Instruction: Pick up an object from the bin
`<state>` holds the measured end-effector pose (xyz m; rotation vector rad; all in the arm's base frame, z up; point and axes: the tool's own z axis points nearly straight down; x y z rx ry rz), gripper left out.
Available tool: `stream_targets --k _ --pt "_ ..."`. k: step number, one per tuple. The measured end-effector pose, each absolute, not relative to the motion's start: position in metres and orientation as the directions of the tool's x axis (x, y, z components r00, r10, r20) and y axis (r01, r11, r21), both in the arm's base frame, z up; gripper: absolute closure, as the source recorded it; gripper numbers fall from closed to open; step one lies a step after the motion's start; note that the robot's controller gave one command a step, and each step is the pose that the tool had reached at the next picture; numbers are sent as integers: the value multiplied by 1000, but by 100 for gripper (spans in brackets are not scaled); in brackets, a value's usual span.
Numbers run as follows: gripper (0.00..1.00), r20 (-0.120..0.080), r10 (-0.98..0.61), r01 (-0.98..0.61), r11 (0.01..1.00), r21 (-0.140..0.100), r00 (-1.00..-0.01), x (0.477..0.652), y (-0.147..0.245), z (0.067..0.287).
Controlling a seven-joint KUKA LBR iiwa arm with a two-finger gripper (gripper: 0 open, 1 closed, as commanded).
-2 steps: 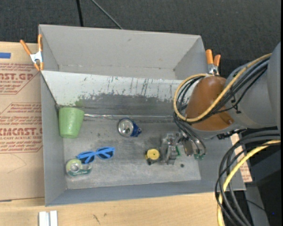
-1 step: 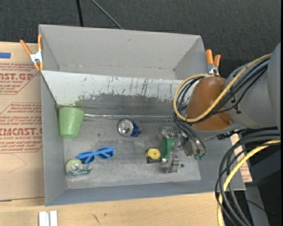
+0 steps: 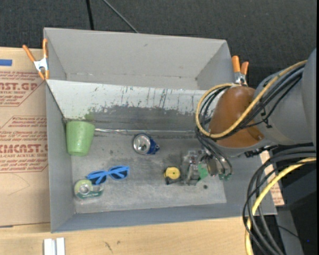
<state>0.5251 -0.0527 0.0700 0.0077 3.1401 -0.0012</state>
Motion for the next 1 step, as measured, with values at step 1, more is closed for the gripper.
stream_targets --k 1 --pt "0 0 5 5 1000 -1 -1000 525 -53 70"
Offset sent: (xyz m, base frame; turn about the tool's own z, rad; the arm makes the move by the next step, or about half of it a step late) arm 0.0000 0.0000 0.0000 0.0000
